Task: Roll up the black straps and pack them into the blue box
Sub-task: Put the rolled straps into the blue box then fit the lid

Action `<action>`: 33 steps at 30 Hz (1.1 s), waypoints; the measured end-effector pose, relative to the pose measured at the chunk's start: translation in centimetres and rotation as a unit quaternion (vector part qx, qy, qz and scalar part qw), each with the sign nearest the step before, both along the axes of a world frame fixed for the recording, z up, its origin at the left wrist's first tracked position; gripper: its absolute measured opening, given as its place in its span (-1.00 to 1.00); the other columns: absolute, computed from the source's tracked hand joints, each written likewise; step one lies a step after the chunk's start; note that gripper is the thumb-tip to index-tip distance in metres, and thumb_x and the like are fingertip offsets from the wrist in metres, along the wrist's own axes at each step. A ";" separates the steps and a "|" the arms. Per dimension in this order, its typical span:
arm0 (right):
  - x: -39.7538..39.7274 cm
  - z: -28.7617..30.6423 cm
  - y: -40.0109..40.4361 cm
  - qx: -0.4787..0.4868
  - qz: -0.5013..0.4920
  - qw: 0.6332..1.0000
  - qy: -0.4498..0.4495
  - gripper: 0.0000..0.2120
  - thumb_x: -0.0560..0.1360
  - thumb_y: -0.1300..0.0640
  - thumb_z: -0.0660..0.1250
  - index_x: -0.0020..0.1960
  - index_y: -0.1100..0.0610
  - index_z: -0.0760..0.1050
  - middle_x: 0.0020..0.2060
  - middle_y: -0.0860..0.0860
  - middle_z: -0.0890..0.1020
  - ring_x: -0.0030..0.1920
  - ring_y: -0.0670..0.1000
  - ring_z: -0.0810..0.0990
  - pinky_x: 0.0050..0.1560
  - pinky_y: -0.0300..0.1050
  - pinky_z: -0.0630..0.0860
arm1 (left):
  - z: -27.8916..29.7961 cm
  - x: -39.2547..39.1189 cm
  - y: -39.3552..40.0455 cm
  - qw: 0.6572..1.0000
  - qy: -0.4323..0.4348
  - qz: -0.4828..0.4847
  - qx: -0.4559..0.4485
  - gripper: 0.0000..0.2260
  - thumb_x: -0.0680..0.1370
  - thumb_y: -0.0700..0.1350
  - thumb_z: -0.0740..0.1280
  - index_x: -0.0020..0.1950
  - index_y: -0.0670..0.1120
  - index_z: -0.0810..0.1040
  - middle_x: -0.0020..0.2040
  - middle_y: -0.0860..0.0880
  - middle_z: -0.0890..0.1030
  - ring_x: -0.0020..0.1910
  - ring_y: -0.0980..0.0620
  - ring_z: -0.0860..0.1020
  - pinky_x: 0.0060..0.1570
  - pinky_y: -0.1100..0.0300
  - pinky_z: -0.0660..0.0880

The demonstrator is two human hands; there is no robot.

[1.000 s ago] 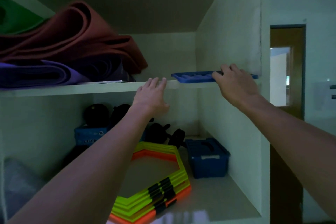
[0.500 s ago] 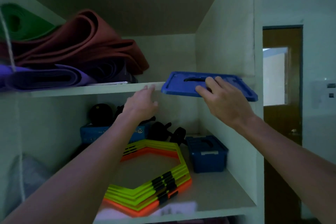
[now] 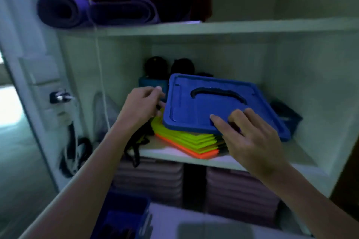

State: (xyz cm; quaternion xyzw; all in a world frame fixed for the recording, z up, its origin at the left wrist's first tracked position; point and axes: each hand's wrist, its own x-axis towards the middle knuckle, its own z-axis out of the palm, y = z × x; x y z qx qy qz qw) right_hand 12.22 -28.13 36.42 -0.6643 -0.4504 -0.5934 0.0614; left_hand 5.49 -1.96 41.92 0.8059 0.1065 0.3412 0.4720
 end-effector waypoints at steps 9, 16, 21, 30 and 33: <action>-6.9 -16.6 14.5 -0.135 0.075 0.966 0.208 -0.65 0.50 0.29 0.37 0.28 0.17 0.56 -0.16 0.09 0.47 -0.21 0.10 0.39 -0.31 -0.03 0.34 | -17.2 -8.7 11.4 0.956 0.168 0.023 -0.239 -0.91 0.56 -0.22 0.39 -0.06 -0.23 0.66 -0.19 -0.13 0.73 -0.24 -0.05 0.70 -0.26 0.14 0.61; -10.4 -27.7 21.1 -0.061 -0.015 0.777 0.626 -0.35 0.55 -0.25 0.22 0.53 0.05 0.21 0.36 0.03 0.30 0.36 0.06 0.25 0.30 -0.04 0.35 | -31.5 -13.2 21.8 0.909 0.298 0.092 -0.278 -0.91 0.55 -0.21 0.38 -0.01 -0.12 0.68 -0.09 -0.14 0.74 -0.14 -0.13 0.71 -0.05 -0.04 0.65; -9.8 -33.1 25.5 0.045 -0.096 0.539 0.836 -0.54 0.61 -0.01 0.23 0.45 0.15 0.30 0.20 0.10 0.52 0.12 0.05 0.52 0.18 -0.11 0.47 | -37.6 -13.3 27.1 0.888 0.335 0.112 -0.294 -0.84 0.52 -0.21 0.40 -0.12 0.04 0.69 -0.08 -0.09 0.74 -0.07 -0.16 0.70 0.07 -0.18 0.61; -9.1 -36.3 29.3 0.032 -0.154 0.570 0.807 -0.85 0.58 0.24 0.26 -0.05 0.33 0.52 -0.05 0.17 0.52 -0.11 0.14 0.55 -0.06 -0.16 0.43 | -41.0 -11.1 29.4 0.903 0.369 0.141 -0.168 -0.83 0.56 -0.15 0.37 0.11 -0.02 0.68 -0.01 -0.08 0.72 -0.02 -0.13 0.66 0.09 -0.03 0.59; -9.1 -37.1 29.3 0.030 -0.169 0.582 0.795 -0.70 0.56 0.24 0.27 -0.34 0.15 0.34 -0.21 0.15 0.49 -0.22 0.14 0.52 -0.18 -0.13 0.43 | -41.1 -10.6 29.3 0.915 0.371 0.143 -0.069 -0.80 0.55 -0.15 0.40 0.16 -0.09 0.69 -0.05 -0.11 0.73 -0.14 -0.05 0.62 -0.03 0.18 0.54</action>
